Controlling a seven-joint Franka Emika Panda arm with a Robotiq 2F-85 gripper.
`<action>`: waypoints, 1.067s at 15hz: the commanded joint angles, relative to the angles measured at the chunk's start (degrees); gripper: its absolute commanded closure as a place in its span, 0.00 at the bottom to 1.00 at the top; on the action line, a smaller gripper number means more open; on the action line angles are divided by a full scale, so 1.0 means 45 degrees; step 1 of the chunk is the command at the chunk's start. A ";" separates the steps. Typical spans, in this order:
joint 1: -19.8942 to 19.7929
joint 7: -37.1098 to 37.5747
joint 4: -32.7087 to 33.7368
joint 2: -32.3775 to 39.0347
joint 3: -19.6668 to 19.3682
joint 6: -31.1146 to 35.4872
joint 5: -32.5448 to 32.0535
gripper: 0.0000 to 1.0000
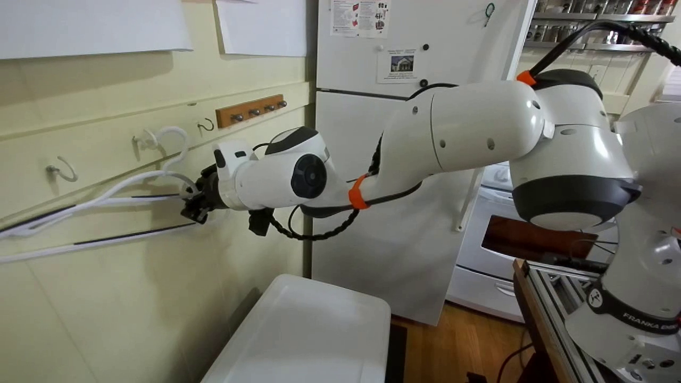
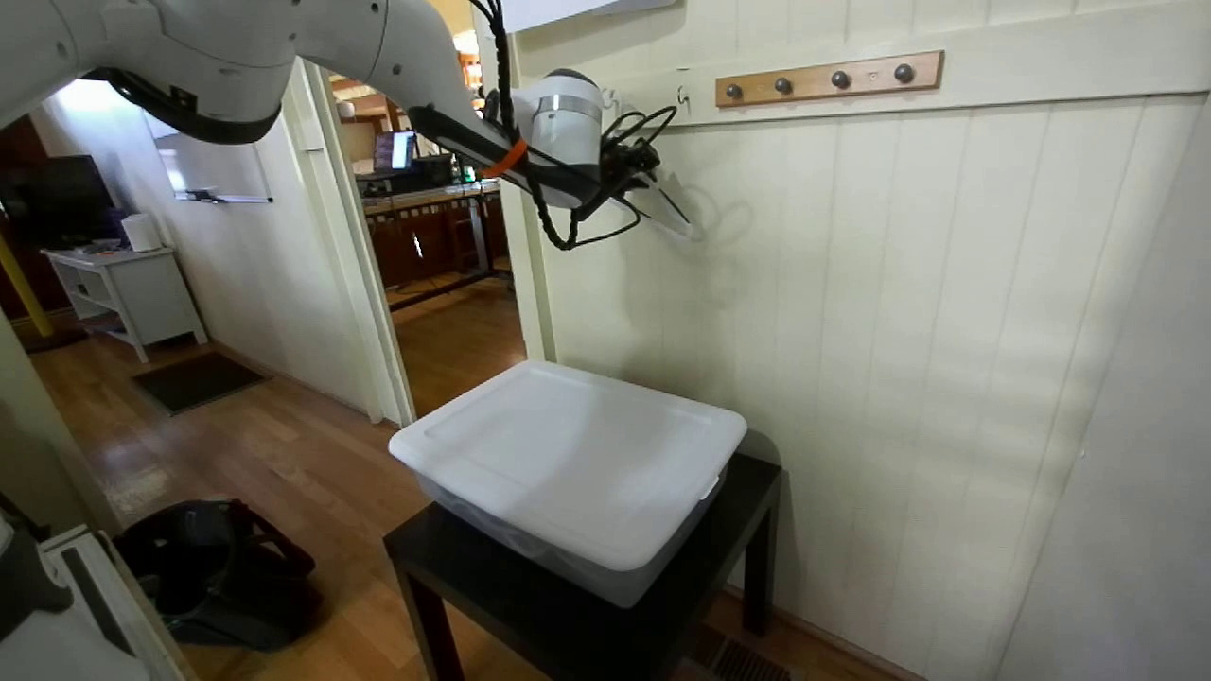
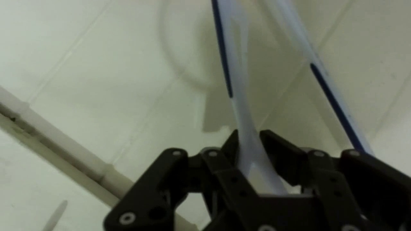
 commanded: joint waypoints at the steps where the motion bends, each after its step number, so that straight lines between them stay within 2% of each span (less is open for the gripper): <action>1: 0.0279 0.0992 0.0259 0.0405 -0.0953 0.0456 0.0031 1.00; 4: 0.0405 0.1173 0.0044 0.0286 -0.1231 0.0525 -0.0041 1.00; 9: 0.0481 0.0810 -0.0546 -0.0040 -0.1140 0.0317 -0.0152 1.00; 16: 0.0464 0.0946 -0.1651 -0.0869 -0.0579 0.0091 0.0072 1.00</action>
